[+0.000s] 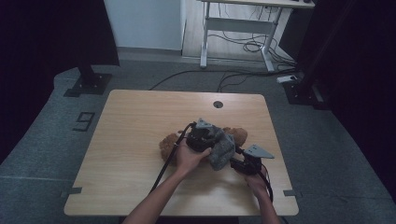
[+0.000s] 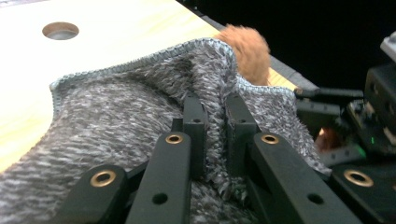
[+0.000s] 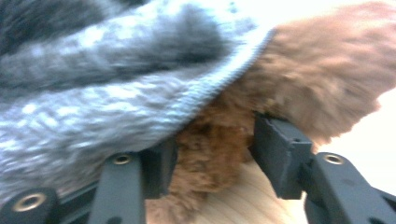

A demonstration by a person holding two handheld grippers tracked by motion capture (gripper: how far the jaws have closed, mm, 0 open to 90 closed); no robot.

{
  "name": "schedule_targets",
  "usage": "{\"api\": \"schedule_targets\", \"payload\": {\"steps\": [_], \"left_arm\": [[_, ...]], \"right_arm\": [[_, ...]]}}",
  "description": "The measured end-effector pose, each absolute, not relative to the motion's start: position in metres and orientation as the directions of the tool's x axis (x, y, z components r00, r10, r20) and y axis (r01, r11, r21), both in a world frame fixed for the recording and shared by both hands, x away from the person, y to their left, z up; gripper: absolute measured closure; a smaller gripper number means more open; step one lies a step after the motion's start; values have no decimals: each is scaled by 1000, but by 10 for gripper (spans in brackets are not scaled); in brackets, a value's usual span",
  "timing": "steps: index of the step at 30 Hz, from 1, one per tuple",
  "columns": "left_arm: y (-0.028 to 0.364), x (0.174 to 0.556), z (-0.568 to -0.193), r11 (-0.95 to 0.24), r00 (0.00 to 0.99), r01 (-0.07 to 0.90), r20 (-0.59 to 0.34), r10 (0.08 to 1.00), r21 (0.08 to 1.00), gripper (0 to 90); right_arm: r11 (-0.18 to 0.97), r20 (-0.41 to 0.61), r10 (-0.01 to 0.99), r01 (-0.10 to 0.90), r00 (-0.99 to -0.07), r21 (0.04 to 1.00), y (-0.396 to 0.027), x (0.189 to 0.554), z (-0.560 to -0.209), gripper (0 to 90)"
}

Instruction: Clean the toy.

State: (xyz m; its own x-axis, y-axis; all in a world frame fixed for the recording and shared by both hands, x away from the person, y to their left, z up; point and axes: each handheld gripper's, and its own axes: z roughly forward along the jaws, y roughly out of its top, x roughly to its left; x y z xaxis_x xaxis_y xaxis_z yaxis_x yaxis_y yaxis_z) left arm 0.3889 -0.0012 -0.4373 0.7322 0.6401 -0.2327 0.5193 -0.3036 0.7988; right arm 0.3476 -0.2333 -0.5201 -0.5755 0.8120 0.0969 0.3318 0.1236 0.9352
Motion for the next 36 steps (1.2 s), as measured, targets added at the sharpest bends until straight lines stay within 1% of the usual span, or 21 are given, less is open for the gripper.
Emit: {"api": "schedule_targets", "payload": {"steps": [4, 8, 11, 13, 14, 15, 16, 17, 19, 20, 23, 29, 32, 33, 34, 36], "left_arm": [[6, 385, -443, -298, 744, 529, -265, 614, 795, 815], [11, 382, -449, -295, 750, 536, -285, 597, 791, 815], [12, 380, -449, -292, 752, 535, -288, 593, 793, 816], [13, 379, -448, -297, 753, 533, -284, 593, 793, 816], [13, 379, -448, -297, 754, 532, -284, 592, 793, 816], [14, 379, -448, -297, 755, 531, -283, 591, 794, 816], [15, 379, -448, -296, 754, 531, -283, 593, 794, 816], [16, 379, -448, -295, 753, 531, -282, 594, 795, 816], [18, 380, -449, -281, 749, 536, -296, 592, 796, 816], [18, 380, -449, -274, 747, 540, -303, 592, 795, 815], [16, 380, -444, -267, 748, 530, -295, 595, 805, 814], [-9, 382, -433, -291, 755, 488, -231, 614, 823, 813], [-17, 383, -436, -313, 751, 489, -210, 627, 814, 810], [-22, 384, -443, -354, 745, 484, -164, 647, 800, 810], [-21, 385, -446, -360, 742, 483, -154, 653, 798, 810], [-14, 385, -450, -342, 733, 499, -178, 656, 797, 811]], "right_arm": [[60, 136, 832, 329, -538, 942, -252, 346, -513, 368], [6, 170, 835, 318, -523, 948, -266, 347, -504, 285], [19, 175, 828, 338, -533, 941, -264, 351, -502, 232], [39, 187, 817, 376, -545, 926, -261, 357, -508, 226], [47, 194, 813, 394, -549, 918, -259, 361, -512, 240], [56, 193, 809, 400, -555, 915, -257, 363, -516, 302], [58, 195, 799, 395, -569, 917, -256, 364, -518, 410], [64, 184, 794, 381, -579, 923, -255, 364, -519, 473], [74, 166, 789, 360, -591, 930, -254, 362, -517, 577], [82, 154, 787, 350, -597, 933, -253, 360, -515, 598], [109, 116, 792, 324, -600, 940, -250, 355, -510, 639], [117, 98, 795, 311, -598, 943, -246, 350, -505, 657], [126, 90, 789, 303, -608, 945, -244, 348, -504, 660], [126, 88, 790, 301, -607, 945, -244, 347, -503, 661], [128, 87, 791, 303, -605, 944, -245, 347, -503, 661], [133, 89, 791, 313, -605, 940, -246, 346, -503, 663]]}}
